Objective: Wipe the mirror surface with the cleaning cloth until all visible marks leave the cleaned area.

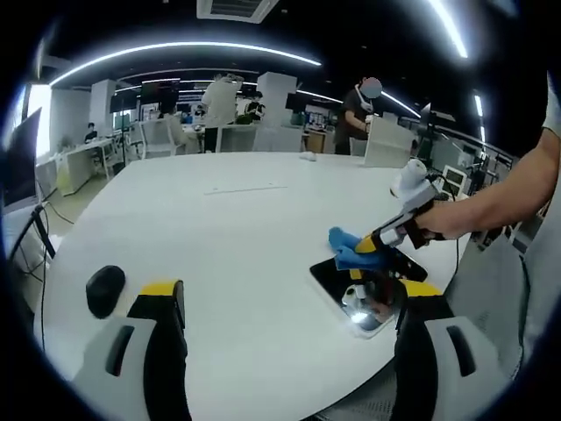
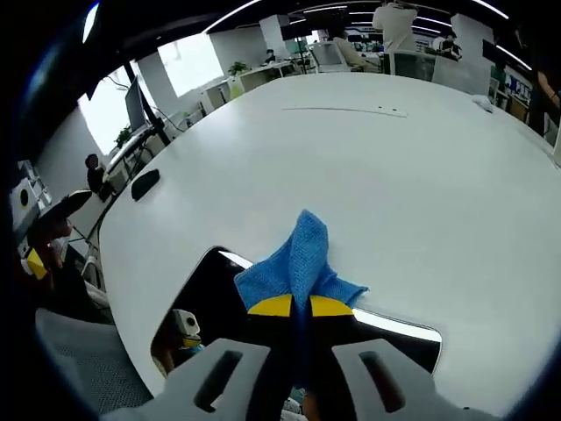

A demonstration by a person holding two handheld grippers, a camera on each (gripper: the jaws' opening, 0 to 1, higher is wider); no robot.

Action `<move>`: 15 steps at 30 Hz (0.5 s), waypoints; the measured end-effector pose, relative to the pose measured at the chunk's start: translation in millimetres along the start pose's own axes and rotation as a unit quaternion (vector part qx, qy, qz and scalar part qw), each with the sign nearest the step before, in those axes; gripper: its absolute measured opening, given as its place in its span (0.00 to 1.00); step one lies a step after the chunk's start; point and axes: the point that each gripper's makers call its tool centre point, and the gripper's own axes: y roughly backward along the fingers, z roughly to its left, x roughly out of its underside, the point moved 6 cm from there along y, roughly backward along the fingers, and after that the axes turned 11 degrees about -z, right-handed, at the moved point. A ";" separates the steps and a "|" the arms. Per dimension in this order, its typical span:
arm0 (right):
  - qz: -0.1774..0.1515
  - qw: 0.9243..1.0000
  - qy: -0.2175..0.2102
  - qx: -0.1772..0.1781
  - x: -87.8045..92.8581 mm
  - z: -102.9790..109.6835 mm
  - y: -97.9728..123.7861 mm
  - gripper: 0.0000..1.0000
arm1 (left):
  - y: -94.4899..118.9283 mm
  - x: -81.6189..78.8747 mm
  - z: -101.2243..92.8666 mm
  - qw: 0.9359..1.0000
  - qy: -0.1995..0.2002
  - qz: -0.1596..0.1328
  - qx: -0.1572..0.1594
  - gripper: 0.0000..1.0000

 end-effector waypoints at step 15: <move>0.000 0.999 0.038 -0.037 -11.8 39.0 -27.3 0.00 | -6.1 0.5 -5.8 1.000 0.000 0.004 0.006 0.99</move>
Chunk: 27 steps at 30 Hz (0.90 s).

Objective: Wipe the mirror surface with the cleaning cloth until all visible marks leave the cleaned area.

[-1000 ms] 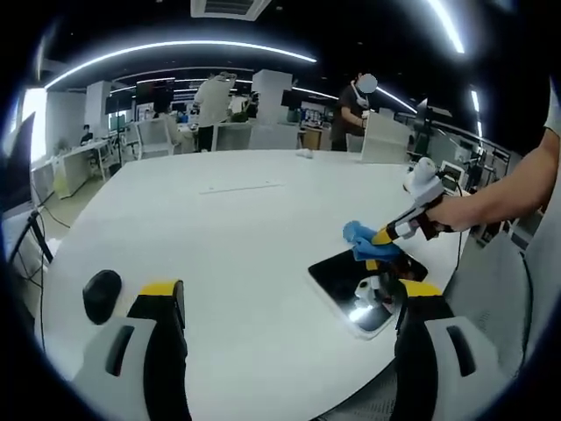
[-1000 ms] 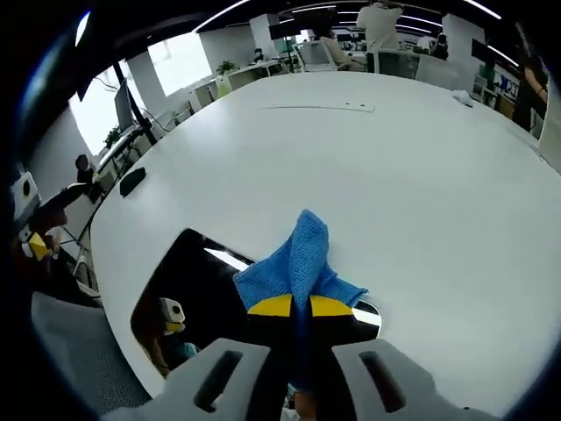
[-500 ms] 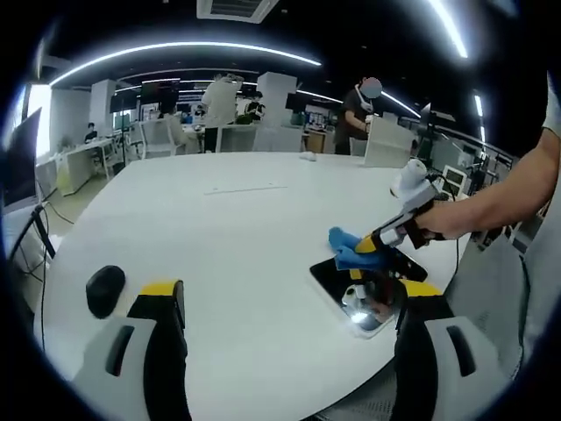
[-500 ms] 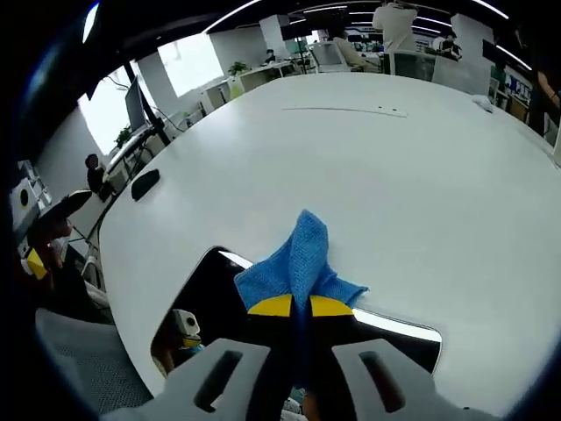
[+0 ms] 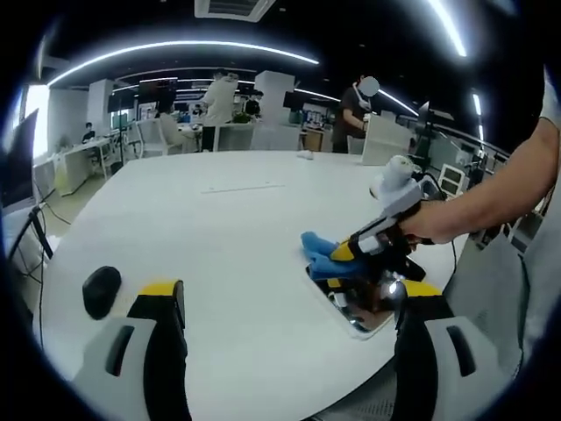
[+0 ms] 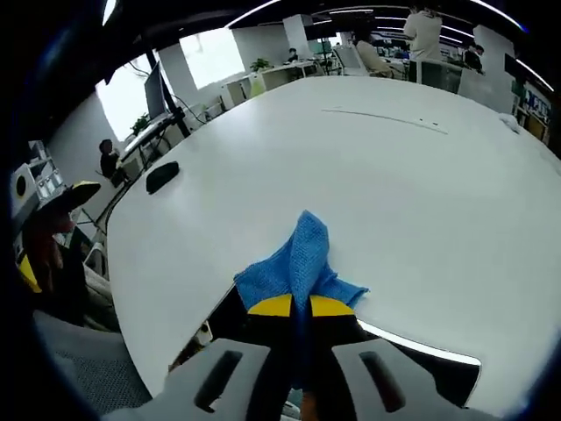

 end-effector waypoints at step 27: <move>0.009 1.000 0.011 -0.025 2.1 24.1 -7.8 0.00 | 2.4 1.1 1.4 1.000 -0.009 0.003 0.001 0.99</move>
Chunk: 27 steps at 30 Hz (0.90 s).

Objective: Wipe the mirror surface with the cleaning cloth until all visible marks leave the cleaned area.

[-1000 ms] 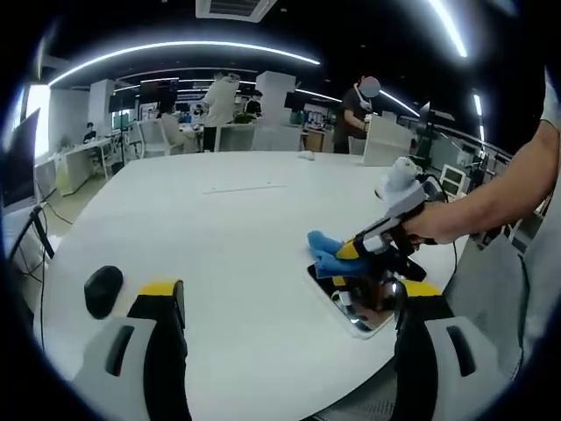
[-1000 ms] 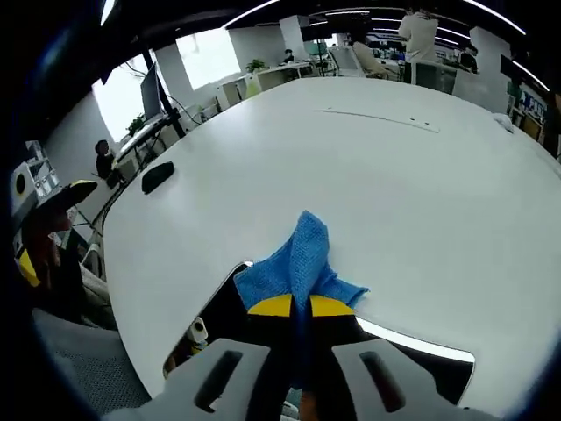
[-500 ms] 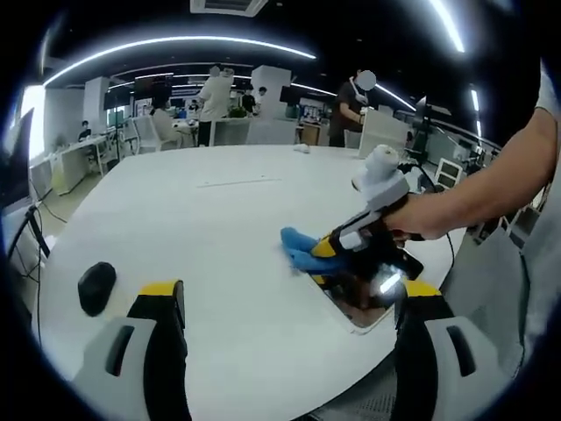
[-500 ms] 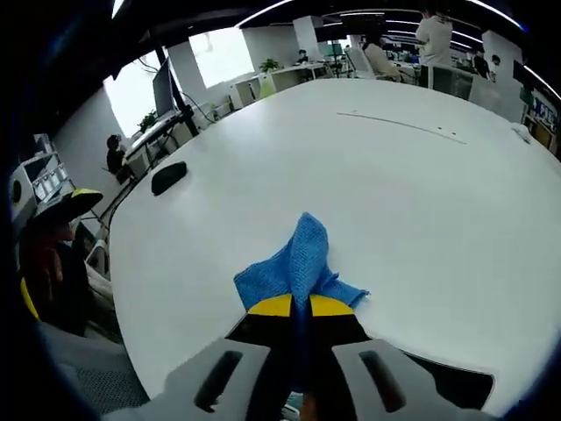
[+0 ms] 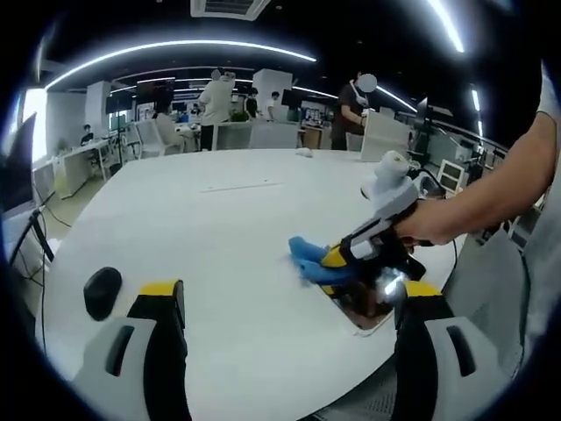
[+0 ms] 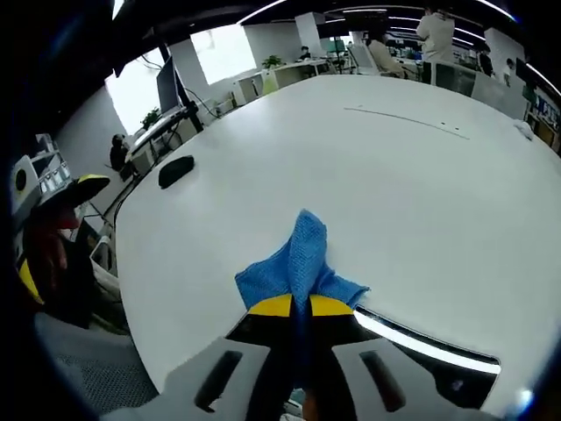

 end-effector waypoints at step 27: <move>0.006 0.999 0.011 -0.039 20.6 20.6 17.0 0.00 | -3.2 -10.5 -10.5 1.000 -0.008 -0.006 0.017 0.99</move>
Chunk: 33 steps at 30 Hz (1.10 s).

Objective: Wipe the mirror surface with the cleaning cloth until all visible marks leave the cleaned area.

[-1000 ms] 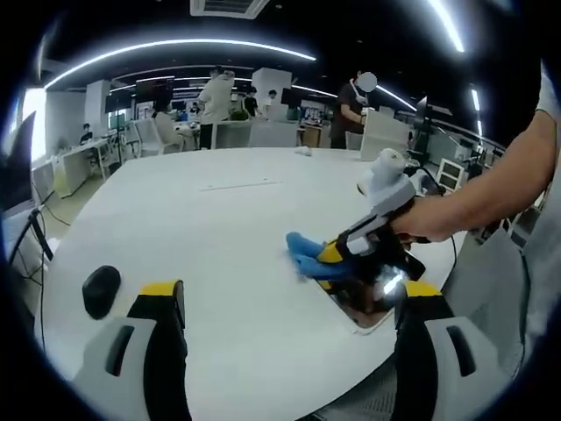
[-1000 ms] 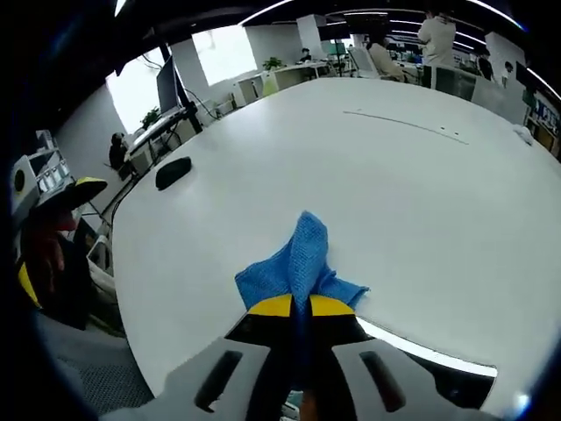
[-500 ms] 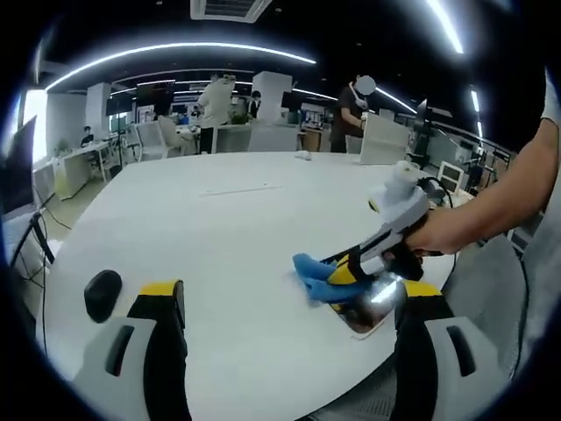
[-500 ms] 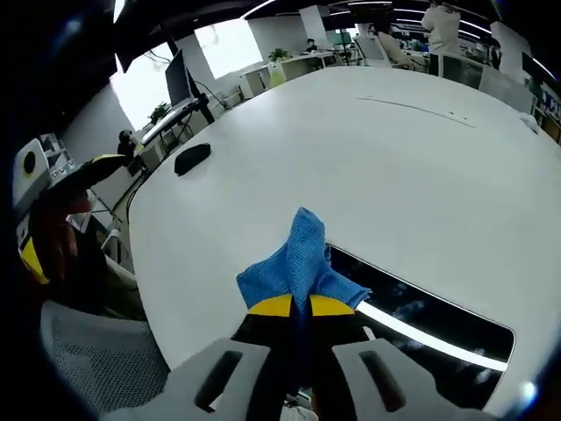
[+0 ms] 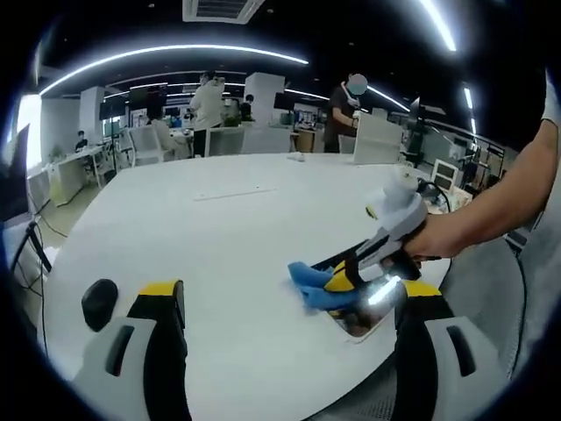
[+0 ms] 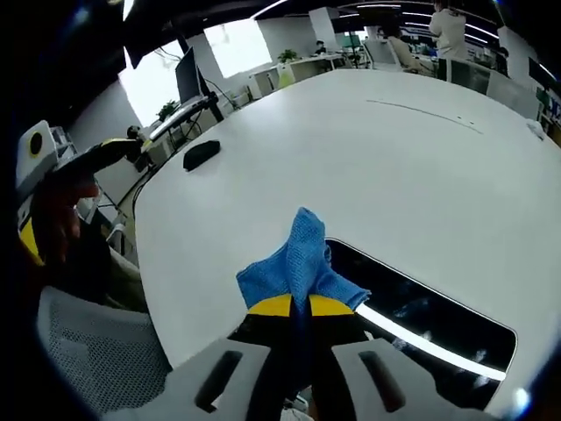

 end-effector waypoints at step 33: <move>-0.001 1.000 -0.013 0.017 27.2 -50.2 55.6 0.00 | -5.2 8.0 -2.9 1.000 0.013 -0.002 0.005 0.99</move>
